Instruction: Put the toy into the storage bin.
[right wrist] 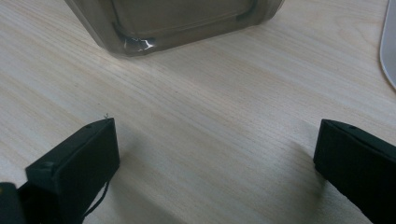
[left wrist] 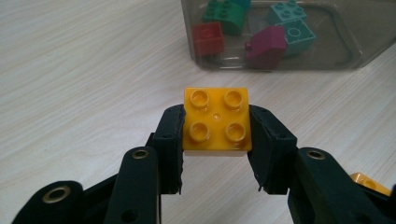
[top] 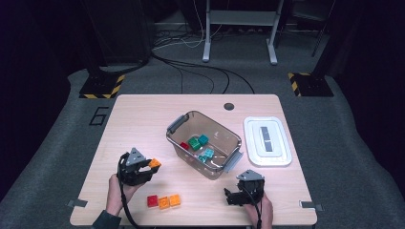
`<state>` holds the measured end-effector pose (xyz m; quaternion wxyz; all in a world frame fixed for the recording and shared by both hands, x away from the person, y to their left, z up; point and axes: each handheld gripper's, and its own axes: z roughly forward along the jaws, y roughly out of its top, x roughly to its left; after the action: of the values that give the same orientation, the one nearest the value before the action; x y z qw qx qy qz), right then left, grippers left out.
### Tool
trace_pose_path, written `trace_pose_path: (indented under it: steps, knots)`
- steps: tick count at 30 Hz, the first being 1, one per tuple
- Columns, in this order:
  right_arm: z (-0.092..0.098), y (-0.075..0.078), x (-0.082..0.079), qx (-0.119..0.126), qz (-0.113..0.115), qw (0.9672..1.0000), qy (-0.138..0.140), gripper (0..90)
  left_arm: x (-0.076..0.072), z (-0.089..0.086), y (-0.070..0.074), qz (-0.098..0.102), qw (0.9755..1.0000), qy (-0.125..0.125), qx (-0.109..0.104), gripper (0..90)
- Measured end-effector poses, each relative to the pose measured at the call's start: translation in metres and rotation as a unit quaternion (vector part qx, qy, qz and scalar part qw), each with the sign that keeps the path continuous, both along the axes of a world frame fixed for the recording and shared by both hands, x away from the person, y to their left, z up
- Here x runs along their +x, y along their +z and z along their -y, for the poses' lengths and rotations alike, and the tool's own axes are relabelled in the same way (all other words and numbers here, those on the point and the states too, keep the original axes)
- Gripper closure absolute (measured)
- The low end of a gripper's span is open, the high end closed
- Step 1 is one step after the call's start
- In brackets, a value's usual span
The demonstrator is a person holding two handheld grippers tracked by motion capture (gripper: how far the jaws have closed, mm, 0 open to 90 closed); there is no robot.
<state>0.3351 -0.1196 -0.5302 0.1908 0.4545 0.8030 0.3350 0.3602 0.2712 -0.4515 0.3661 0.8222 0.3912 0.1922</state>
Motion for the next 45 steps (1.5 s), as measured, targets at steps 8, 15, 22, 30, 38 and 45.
trace_pose_path:
  steps: [8, 15, 22, 30, 38, 45]
  knots:
    - [-0.001, 0.0, 0.0, 0.003, -0.001, 1.0, -0.004, 0.0, 0.003, 0.001, 0.014, 0.011, 0.9999, -0.006, -0.006, 58.7]
    - [0.0, 0.0, 0.0, 0.002, -0.001, 1.0, -0.001, 0.0, 0.005, 0.003, 0.029, 0.026, 0.9996, -0.011, -0.009, 58.7]
    - [0.0, 0.0, 0.0, 0.001, 0.0, 1.0, 0.001, 0.0, 0.009, 0.006, 0.045, 0.04, 0.9991, -0.016, -0.006, 58.8]
    - [-0.001, 0.0, 0.0, 0.003, -0.002, 1.0, -0.004, 0.0, 0.016, 0.009, 0.059, 0.05, 0.9985, -0.02, -0.007, 58.7]
    - [0.0, 0.0, 0.0, 0.0, 0.0, 1.0, -0.001, 0.0, 0.024, 0.011, 0.072, 0.059, 0.998, -0.021, -0.014, 58.7]
    - [0.0, 0.0, 0.0, 0.0, 0.0, 1.0, -0.001, 0.0, 0.031, 0.02, 0.082, 0.067, 0.9972, -0.027, -0.022, 58.7]
